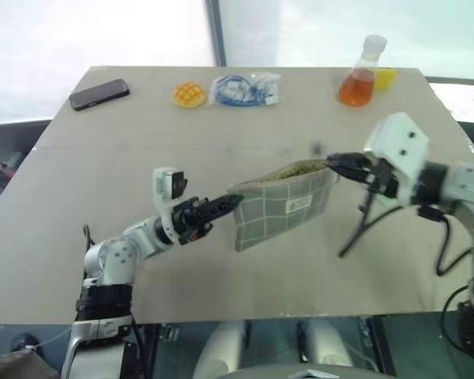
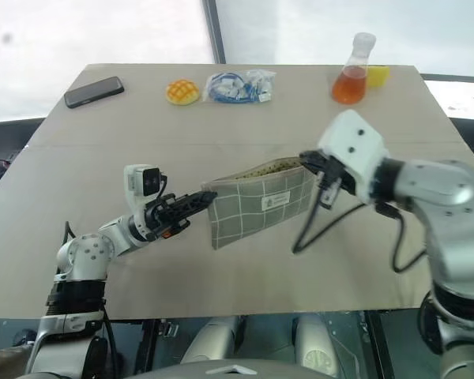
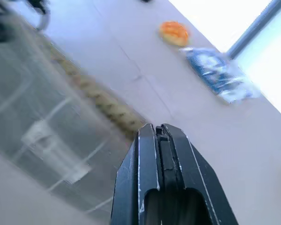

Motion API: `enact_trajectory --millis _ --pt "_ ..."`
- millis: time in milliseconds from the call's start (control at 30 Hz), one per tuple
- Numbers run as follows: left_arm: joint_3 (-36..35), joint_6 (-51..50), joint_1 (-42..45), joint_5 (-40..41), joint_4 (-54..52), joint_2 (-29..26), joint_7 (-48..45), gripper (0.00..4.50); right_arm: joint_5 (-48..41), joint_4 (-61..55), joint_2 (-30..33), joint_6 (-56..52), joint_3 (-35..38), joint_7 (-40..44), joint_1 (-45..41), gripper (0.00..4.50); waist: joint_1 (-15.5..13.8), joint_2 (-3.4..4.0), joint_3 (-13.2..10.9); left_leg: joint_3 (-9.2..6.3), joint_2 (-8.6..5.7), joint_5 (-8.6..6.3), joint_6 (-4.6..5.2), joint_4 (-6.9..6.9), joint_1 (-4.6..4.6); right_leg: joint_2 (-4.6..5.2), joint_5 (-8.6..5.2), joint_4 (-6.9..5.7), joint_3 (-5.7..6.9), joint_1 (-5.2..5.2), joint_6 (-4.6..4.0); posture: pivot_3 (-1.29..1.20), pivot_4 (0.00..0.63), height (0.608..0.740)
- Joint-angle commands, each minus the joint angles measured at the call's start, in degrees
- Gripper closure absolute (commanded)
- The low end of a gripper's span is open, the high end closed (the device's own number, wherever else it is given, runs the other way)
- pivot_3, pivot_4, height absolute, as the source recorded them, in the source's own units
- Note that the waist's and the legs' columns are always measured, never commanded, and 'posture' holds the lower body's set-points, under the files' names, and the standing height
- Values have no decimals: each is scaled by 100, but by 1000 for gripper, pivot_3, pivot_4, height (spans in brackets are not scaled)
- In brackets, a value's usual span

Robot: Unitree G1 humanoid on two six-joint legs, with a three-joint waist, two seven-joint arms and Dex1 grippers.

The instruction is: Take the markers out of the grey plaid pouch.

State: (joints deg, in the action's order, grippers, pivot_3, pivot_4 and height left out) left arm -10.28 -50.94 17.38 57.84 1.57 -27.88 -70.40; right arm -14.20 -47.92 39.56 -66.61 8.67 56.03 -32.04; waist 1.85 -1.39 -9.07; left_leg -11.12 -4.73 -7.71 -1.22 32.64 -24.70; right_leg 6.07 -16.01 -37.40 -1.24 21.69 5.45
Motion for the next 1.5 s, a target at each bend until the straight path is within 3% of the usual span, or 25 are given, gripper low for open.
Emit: enact_trajectory --millis 33,100,267,367,600,767,967,1233,1367,1500 --pt "340 747 -325 -704 -121 -266 -502 4500 -431 -167 138 -356 88 -203 -347 4393 40 2 0 18 1 -1 1 -2 3 1 0 2 -10 2 -1 0 150 740" --pt "413 973 -379 -874 -79 -263 -590 4500 -495 -85 141 -285 -192 -394 -388 4393 23 2 0 26 2 -2 2 -3 7 3 0 2 -17 2 -2 0 150 740" --pt "547 1303 -451 -1119 -72 -230 -723 4500 8 780 111 857 -1798 -767 -338 4393 -17 1 1 47 18 -2 2 -3 -2 21 -10 14 -14 5 -20 0 150 740" --pt "459 1319 -430 -1089 -38 -168 -582 4500 313 1109 381 1613 -2677 -465 -302 4393 -22 2 0 47 11 -5 9 -3 -5 23 -4 25 -15 4 -10 0 150 740" --pt "358 1433 -555 -1090 46 -177 -552 4500 -202 923 407 1570 -2528 -183 -474 4393 1 2 0 43 6 -12 20 -5 -6 17 3 31 -9 3 2 0 150 740" --pt "330 1498 -595 -1100 60 -128 -486 4500 309 1180 827 2141 -3181 36 -417 4393 2 2 0 46 5 -12 20 -4 -2 17 1 31 -9 -2 4 0 150 740" --pt "256 1606 -546 -1150 186 -107 -430 4500 -294 1087 615 1790 -2543 75 -644 4393 9 2 0 45 10 -12 19 0 -1 13 2 29 -10 -2 4 0 150 740" --pt "223 1592 -564 -1103 187 -67 -359 4500 -491 827 716 1931 -2542 157 -443 4393 -6 2 0 44 6 -12 20 0 -4 15 2 31 -9 -2 3 0 150 740" --pt "242 1567 -558 -1082 172 -48 -374 4500 -98 1037 772 2236 -2988 84 -316 4393 -4 1 1 45 7 -12 20 2 -3 14 3 30 -9 -2 4 0 150 740" --pt "319 1628 -654 -1143 87 -54 -443 4500 745 2051 653 2760 -3651 -99 -418 4393 7 1 1 47 6 -12 20 10 -1 13 3 27 -11 -6 4 0 150 740"
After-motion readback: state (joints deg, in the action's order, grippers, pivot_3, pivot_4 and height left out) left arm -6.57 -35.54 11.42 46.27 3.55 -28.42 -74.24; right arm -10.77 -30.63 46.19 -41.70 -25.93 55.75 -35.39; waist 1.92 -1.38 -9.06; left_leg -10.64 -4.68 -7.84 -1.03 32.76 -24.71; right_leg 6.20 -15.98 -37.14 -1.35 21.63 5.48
